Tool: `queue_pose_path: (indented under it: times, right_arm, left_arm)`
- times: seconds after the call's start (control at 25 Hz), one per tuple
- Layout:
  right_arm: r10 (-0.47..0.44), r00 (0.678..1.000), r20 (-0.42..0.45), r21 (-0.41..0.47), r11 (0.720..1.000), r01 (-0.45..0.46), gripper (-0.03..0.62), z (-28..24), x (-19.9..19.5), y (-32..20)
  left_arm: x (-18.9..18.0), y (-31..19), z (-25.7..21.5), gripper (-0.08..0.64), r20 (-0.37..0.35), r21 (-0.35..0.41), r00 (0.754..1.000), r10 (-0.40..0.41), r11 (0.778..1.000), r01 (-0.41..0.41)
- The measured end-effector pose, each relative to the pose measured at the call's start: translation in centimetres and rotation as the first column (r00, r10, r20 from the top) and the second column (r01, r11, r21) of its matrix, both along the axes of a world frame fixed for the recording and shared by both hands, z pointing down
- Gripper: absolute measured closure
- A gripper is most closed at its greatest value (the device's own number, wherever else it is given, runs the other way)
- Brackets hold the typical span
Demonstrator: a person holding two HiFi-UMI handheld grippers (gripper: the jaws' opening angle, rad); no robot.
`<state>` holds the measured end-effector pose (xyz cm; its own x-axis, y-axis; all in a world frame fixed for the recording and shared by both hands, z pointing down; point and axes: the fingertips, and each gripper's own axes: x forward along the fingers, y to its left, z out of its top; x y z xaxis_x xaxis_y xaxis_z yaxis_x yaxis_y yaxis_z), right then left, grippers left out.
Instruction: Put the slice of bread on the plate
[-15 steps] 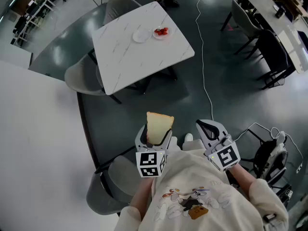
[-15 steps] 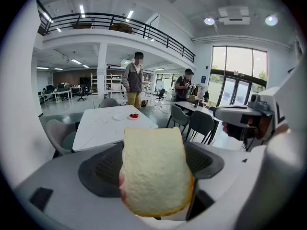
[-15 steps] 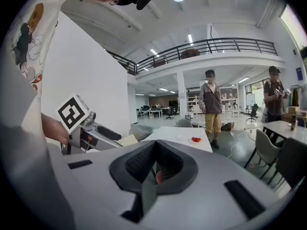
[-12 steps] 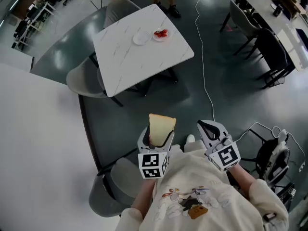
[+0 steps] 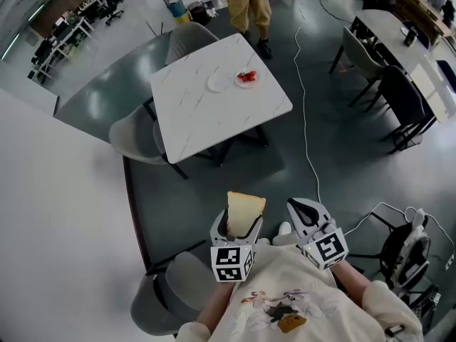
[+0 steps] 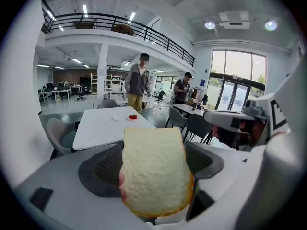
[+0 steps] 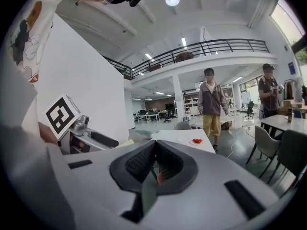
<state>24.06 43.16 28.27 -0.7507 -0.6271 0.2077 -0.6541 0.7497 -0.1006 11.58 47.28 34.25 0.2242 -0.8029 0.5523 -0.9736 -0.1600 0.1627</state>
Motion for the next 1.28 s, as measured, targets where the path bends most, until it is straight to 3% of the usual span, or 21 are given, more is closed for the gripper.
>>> queue_pose_path:
  times: [0.36, 0.56, 0.88, 1.28]
  right_arm:
    - [0.019, 1.000, 0.005, -0.044, 0.999, -0.018, 0.588, 1.7, 3.3, -0.3]
    - [0.008, 1.000, 0.021, -0.064, 0.998, -0.006, 0.588, 2.2, 3.2, -1.1]
    - [-0.025, 1.000, 0.015, -0.036, 0.999, 0.026, 0.588, 1.7, 0.2, -5.0]
    - [-0.022, 1.000, -0.017, -0.048, 0.999, 0.021, 0.588, 1.6, -8.6, -15.2]
  left_arm:
    - [1.1, 0.3, 0.9, 0.138, 0.010, -0.021, 0.999, -0.033, 0.999, 0.033]
    - [1.3, -0.4, 1.2, 0.139, 0.007, -0.029, 0.999, -0.052, 0.998, 0.052]
    - [-0.6, -5.5, 1.6, 0.139, -0.003, -0.013, 0.999, -0.042, 0.999, 0.042]
    - [-8.3, -17.5, 2.2, 0.140, -0.061, -0.017, 0.998, -0.012, 1.000, 0.011]
